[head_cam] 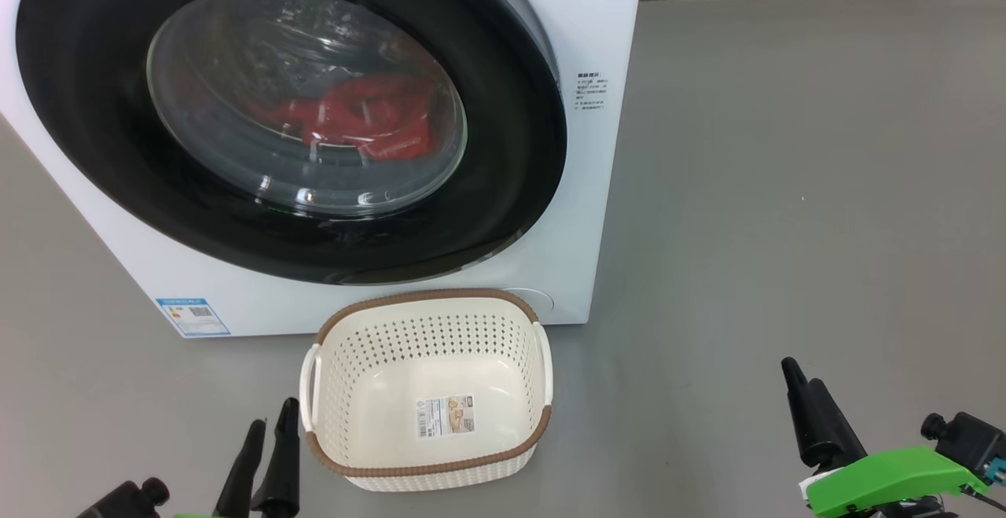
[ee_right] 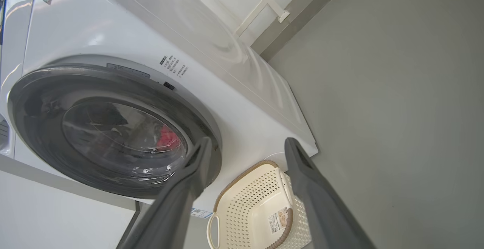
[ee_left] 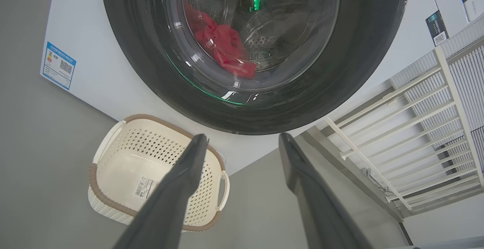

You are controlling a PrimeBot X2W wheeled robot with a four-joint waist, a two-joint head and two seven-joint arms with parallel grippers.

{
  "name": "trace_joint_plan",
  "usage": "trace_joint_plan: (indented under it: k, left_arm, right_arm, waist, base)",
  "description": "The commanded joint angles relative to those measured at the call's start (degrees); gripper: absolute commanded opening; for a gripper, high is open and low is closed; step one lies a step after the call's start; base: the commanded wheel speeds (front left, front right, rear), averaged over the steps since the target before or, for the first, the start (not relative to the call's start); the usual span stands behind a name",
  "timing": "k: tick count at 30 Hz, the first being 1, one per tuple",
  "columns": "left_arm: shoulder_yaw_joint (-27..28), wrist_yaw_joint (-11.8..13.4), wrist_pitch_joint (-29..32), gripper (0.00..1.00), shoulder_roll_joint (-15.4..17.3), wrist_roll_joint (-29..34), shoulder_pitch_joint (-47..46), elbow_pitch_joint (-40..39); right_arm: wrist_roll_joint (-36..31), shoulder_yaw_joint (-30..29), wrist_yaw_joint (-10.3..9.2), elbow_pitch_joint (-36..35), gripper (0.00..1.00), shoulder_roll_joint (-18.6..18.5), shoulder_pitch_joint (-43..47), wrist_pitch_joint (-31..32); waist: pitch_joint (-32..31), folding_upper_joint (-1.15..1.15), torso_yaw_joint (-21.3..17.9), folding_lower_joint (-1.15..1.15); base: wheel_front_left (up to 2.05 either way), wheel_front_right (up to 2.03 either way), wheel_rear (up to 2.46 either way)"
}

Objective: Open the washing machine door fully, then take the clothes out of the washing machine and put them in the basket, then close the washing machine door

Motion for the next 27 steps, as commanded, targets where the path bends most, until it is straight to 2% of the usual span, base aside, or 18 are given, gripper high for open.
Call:
trace_joint_plan:
  k: [1, 27]
  left_arm:
    - [0.82, 0.37, -0.85, 1.00, 1.02, 2.28, -0.19, -1.89]
    - [0.35, 0.26, -5.22, 1.00, 1.14, 20.02, 0.37, -3.13]
  right_arm:
    - [-2.24, 1.09, -0.01, -1.30, 1.00, -0.73, -0.40, -0.77]
    - [-16.89, 2.94, -0.02, -0.89, 1.00, -0.91, -0.04, -5.14]
  waist:
    - [0.03, 0.00, -0.04, 0.00]
    - [0.82, 0.00, -0.68, 0.00]
  base:
    - [0.00, 0.00, 0.00]
    - [0.00, 0.00, 0.00]
